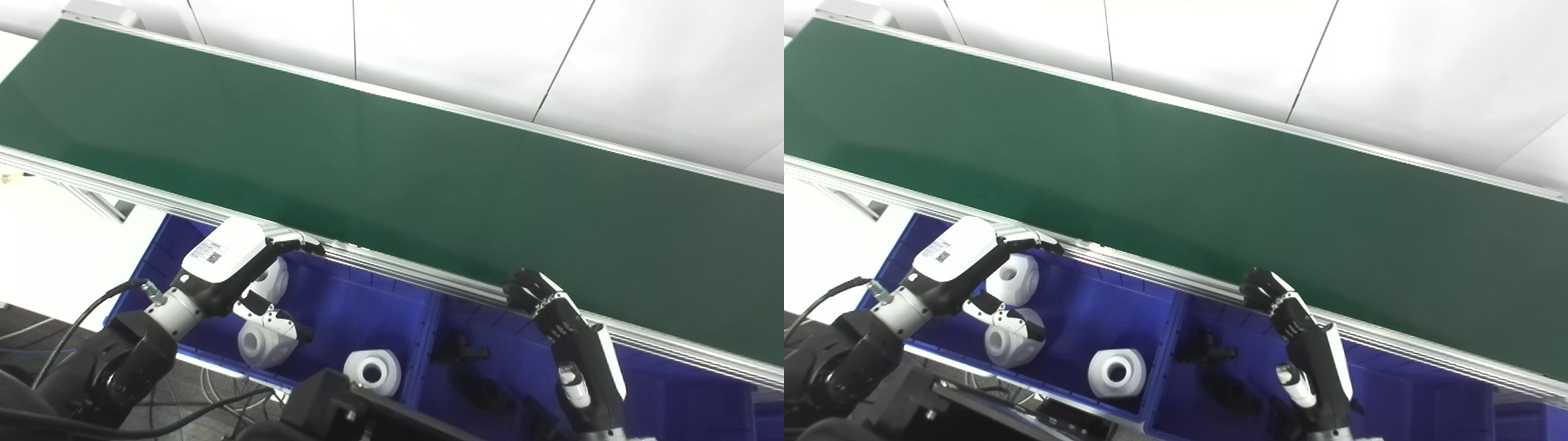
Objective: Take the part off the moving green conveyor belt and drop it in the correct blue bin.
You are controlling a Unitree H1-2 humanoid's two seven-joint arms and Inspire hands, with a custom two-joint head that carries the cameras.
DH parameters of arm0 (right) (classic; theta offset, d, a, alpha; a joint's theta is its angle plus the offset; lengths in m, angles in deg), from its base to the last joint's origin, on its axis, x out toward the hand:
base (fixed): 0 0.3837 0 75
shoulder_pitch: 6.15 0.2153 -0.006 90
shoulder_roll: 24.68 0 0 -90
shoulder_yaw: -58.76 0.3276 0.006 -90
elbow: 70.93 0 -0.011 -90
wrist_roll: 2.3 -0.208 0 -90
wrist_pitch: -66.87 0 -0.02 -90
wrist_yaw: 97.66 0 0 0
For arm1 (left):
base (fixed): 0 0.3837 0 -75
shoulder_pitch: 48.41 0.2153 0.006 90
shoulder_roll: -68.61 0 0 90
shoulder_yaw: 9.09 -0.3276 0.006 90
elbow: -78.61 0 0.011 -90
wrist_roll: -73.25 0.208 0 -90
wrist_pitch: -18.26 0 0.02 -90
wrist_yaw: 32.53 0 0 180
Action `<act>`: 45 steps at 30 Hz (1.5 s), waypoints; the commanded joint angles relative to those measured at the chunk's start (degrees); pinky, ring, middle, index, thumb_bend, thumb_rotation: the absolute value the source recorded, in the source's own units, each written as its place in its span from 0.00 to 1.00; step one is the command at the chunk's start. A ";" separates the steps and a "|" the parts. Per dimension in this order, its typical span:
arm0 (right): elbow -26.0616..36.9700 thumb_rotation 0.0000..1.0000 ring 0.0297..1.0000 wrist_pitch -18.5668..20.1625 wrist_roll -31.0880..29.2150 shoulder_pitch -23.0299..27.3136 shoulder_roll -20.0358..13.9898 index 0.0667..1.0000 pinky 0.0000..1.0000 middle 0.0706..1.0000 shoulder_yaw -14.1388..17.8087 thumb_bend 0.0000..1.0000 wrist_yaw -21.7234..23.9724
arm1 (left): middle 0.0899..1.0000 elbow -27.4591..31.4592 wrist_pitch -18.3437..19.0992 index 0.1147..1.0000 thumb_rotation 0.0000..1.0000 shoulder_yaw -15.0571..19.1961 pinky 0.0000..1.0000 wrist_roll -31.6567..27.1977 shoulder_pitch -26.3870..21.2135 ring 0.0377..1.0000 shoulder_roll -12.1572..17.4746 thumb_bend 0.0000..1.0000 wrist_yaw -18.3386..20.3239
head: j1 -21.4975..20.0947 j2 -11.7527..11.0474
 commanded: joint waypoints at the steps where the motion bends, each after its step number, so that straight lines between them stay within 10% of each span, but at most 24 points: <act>1: 1.74 0.89 0.79 -0.23 -0.35 -0.10 0.23 0.83 0.75 0.82 0.19 0.93 0.23 | 0.69 2.35 -3.17 0.67 0.65 0.88 0.65 -2.16 0.44 0.69 1.02 0.88 -2.58 | -0.04 -0.02; 14: 0.15 0.89 0.78 -1.87 2.80 -0.33 2.52 0.83 0.74 0.81 -0.57 0.92 -0.98 | 0.68 14.83 0.16 0.64 0.60 -2.58 0.62 -11.28 -4.95 0.67 -8.96 0.85 0.21 | -10.82 -1.69; 27: -3.96 0.92 0.78 -4.87 9.40 -0.52 6.44 0.82 0.73 0.82 -1.74 0.92 -4.86 | 0.71 -6.48 -4.94 0.68 0.59 -12.73 0.64 -27.31 -11.78 0.70 -17.58 0.79 1.30 | -22.17 -5.26; 45: -7.03 0.91 0.77 -4.94 10.47 -0.23 5.76 0.82 0.73 0.82 -4.54 0.95 -9.49 | 0.74 -17.89 -8.36 0.69 0.59 -21.69 0.67 -33.12 -12.29 0.74 -12.16 0.77 -1.06 | -24.04 -7.83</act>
